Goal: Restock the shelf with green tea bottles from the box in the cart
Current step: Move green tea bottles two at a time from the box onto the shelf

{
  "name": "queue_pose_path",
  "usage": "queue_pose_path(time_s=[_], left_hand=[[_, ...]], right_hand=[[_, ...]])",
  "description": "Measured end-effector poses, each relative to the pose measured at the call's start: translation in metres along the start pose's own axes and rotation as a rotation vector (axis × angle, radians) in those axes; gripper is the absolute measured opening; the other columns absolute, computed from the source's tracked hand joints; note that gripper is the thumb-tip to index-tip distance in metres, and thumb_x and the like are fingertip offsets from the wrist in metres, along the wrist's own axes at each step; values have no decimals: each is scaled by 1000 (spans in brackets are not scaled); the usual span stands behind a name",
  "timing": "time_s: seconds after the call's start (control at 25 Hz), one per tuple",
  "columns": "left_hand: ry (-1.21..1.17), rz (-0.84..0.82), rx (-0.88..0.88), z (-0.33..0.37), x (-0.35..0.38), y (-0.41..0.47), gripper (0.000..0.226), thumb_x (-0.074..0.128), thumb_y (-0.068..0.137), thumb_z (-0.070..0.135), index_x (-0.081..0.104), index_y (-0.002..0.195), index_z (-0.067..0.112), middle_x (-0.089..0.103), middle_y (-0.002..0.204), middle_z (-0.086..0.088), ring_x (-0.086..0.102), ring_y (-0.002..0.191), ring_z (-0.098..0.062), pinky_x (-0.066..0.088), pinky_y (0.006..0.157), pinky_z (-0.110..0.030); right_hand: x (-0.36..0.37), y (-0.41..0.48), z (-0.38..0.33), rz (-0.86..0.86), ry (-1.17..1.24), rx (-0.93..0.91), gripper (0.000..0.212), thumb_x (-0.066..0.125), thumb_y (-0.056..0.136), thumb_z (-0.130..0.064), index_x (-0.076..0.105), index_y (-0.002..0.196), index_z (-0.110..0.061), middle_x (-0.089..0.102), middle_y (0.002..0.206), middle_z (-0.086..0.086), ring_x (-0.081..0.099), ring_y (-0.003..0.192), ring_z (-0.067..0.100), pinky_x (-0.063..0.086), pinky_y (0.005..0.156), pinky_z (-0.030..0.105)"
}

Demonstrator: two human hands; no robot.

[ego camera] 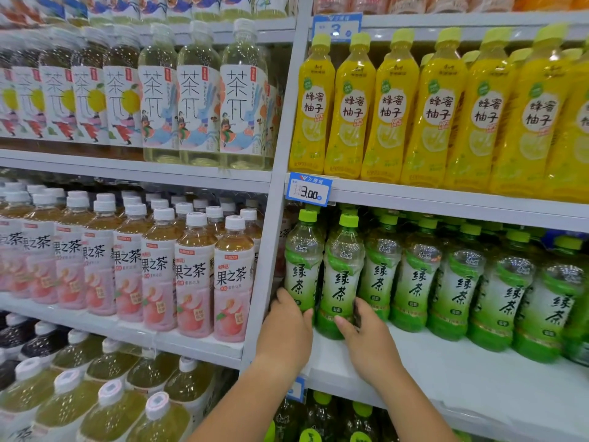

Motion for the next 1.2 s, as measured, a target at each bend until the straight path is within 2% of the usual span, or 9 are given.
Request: queue_pose_path(time_s=[0.24, 0.4, 0.48, 0.56, 0.68, 0.84, 1.0, 1.08, 1.2], left_hand=[[-5, -51, 24, 5, -7, -7, 44, 51, 100, 40, 39, 132, 12, 60, 122, -6, 63, 109, -21, 54, 90, -31], [-127, -94, 29, 2, -13, -19, 36, 51, 100, 42, 44, 125, 17, 61, 114, -1, 63, 103, -18, 53, 84, -31], [-225, -134, 29, 0, -14, -28, 40, 49, 100, 47, 46, 131, 22, 60, 123, 5, 60, 114, -15, 51, 96, -31], [-294, -191, 20, -1, -16, -39, 56, 44, 101, 53, 38, 148, 23, 49, 143, 9, 45, 136, -12, 35, 109, -25], [-393, -226, -8, -4, -21, -51, 65, 42, 101, 56, 29, 156, 25, 36, 156, 11, 32, 143, -8, 25, 114, -26], [-485, -265, 1, 1, -25, -67, 56, 42, 100, 55, 36, 150, 32, 42, 148, 19, 37, 133, 2, 31, 109, -25], [-468, -361, -58, 7, -27, -92, 62, 41, 96, 62, 36, 151, 34, 43, 145, 23, 40, 134, 3, 36, 112, -28], [-448, -438, -141, 8, -32, -106, 63, 42, 94, 64, 39, 149, 33, 45, 145, 22, 42, 133, 2, 37, 113, -31], [-487, -558, -280, 15, -45, -134, 46, 47, 100, 51, 45, 143, 32, 49, 143, 15, 45, 134, -4, 37, 114, -35]], right_hand=[[-3, -5, -8, -32, 7, 30, 30, 62, 97, -27, 49, 121, -39, 57, 107, -27, 57, 103, 0, 43, 87, 21], [-8, -7, -10, -85, 47, 85, 39, 60, 98, -32, 48, 134, -30, 56, 121, -20, 51, 113, 4, 40, 95, 23], [-12, -11, -10, -107, 35, 106, 46, 58, 98, -39, 49, 140, -24, 55, 132, -14, 52, 115, 6, 39, 95, 24], [-17, -18, -11, -117, 37, 117, 50, 58, 96, -44, 47, 141, -25, 52, 131, -16, 54, 113, 7, 40, 93, 24], [-24, -31, -10, -109, 55, 117, 57, 58, 94, -49, 46, 145, -24, 52, 140, -13, 55, 114, 4, 41, 94, 23], [-30, -54, -13, -155, 71, 108, 56, 59, 93, -49, 46, 144, -30, 54, 136, -15, 55, 115, -3, 43, 89, 18], [-38, -80, -11, -205, 47, 167, 49, 58, 95, -43, 47, 142, -31, 55, 133, -18, 53, 122, 1, 44, 105, 29], [-46, -92, -12, -213, 51, 253, 47, 58, 96, -40, 49, 141, -29, 57, 133, -15, 53, 124, 3, 43, 108, 31], [-59, -113, -15, -248, 60, 381, 43, 57, 98, -35, 52, 139, -25, 59, 132, -9, 55, 122, 6, 44, 103, 27]])
Point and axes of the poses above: each hand's wrist, its own y-axis towards the middle knuckle, its own x-axis out of the palm, z = x × y, the point moved 8 cm from there along y, towards the middle knuckle
